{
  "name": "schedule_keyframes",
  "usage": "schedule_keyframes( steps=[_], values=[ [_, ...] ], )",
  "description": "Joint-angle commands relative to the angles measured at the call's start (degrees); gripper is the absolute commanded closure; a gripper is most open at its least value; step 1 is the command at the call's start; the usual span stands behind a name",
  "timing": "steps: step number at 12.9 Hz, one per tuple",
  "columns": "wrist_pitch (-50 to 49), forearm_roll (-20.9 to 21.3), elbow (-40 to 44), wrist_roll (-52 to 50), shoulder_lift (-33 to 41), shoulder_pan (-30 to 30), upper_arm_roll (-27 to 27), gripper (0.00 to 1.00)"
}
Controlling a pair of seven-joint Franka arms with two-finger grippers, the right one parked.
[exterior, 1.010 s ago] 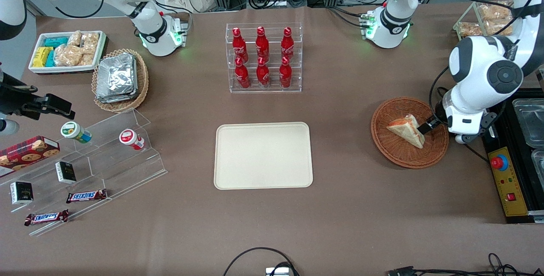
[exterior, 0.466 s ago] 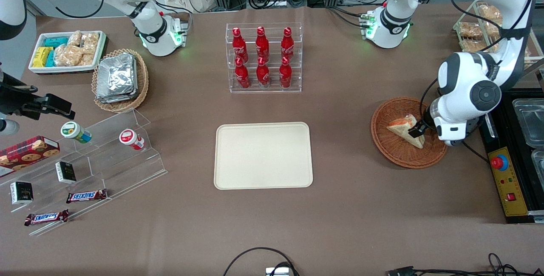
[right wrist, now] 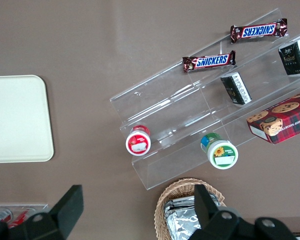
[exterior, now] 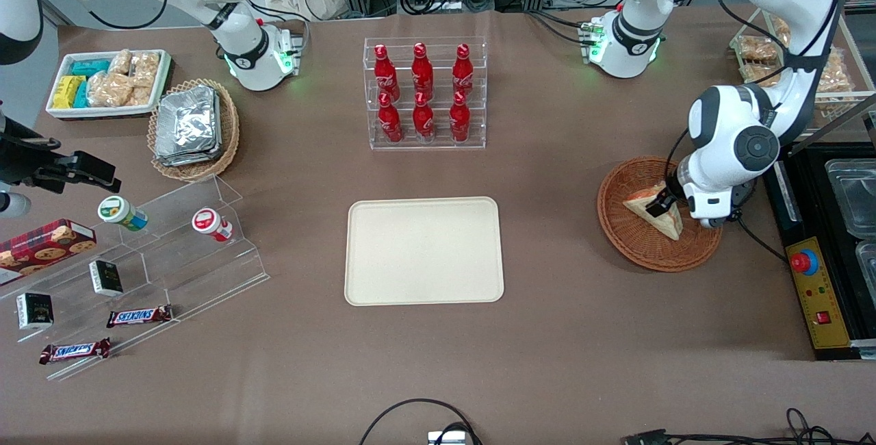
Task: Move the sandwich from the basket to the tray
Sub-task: 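Lower the left gripper and close it on the wrapped sandwich, then lift the sandwich and carry it with the left gripper to the cream tray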
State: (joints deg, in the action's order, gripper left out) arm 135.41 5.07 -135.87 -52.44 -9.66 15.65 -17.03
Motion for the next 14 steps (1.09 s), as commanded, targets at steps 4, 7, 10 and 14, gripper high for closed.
schedule_keyframes(
  steps=[4,7,10,14],
  values=[
    [1.4,-0.6,1.0,-3.0,-0.3,0.0,-0.4,1.00],
    [-0.8,-0.4,4.0,-2.9,0.4,-0.5,-0.7,1.00],
    [-16.4,-0.1,15.8,-1.8,-0.4,-0.9,-2.9,1.00],
    [-32.4,-0.1,34.4,-1.5,-5.9,-8.9,-4.1,1.00]
  ],
)
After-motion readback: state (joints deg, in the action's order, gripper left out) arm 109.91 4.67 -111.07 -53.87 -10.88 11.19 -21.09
